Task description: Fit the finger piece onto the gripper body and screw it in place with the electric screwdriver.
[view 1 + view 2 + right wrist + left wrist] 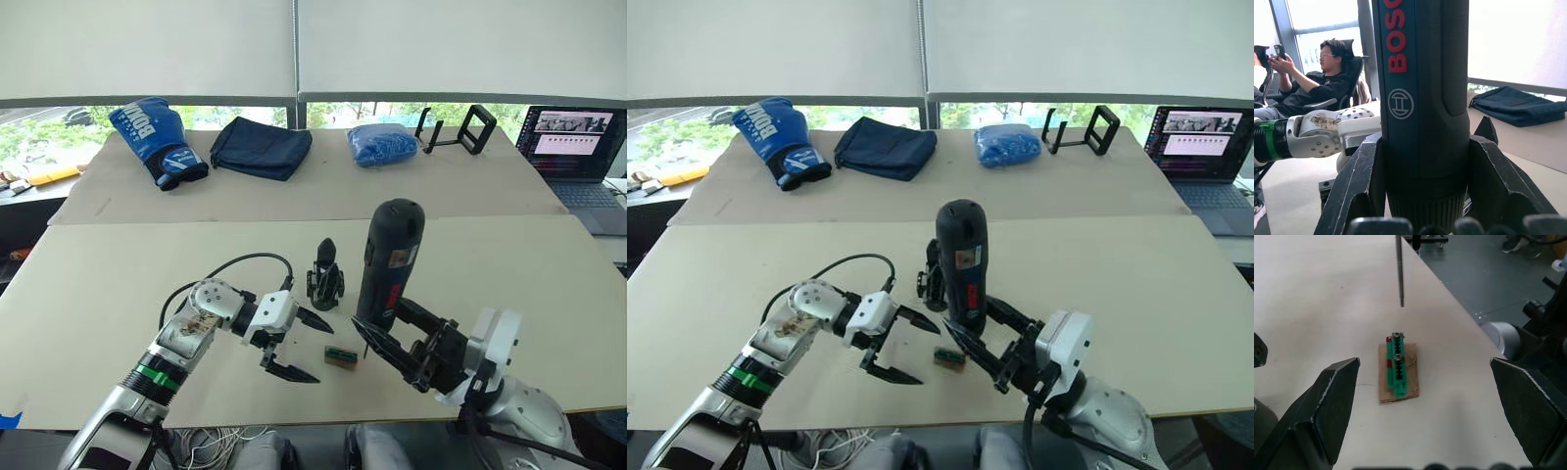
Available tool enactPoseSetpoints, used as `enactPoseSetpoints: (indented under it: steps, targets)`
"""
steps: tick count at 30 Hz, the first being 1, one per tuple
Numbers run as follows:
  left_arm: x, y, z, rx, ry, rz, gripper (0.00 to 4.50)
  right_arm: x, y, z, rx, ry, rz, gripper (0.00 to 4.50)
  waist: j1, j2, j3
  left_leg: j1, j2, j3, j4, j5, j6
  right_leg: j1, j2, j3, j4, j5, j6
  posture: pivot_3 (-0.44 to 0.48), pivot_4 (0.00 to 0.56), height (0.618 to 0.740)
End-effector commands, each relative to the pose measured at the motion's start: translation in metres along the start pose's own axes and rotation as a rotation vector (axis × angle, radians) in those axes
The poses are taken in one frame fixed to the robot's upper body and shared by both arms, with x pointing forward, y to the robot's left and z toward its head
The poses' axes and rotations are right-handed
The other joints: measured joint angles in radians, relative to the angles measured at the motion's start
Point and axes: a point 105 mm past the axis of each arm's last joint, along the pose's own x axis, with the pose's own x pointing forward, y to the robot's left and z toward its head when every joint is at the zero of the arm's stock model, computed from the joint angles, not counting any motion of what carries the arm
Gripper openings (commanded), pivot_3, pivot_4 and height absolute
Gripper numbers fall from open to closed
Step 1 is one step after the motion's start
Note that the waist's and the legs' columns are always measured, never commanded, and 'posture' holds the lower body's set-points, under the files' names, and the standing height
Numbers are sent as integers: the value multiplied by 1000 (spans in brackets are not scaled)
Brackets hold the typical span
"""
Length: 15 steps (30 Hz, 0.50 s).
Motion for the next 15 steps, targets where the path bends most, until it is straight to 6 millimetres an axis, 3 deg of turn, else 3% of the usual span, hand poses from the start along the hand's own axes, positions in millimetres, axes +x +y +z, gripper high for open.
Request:
enactPoseSetpoints:
  steps: [1,10,15]
  targets:
    - [-3,3,-1,23,5,37,4500,3,6,17,-41,-94,33,1897,-2,0,0,0,0,0,0,0,0,0,0,0,0,0,0,0,150,740]
    - [5,5,-14,25,16,64,4500,9,1,16,-40,-117,48,1897,0,0,0,0,0,0,0,0,0,0,0,0,0,0,0,0,150,740]
    - [13,10,-12,41,-2,88,4500,21,10,8,-24,-115,67,1897,0,-1,0,0,0,0,0,-1,1,0,0,0,0,0,0,0,150,740]
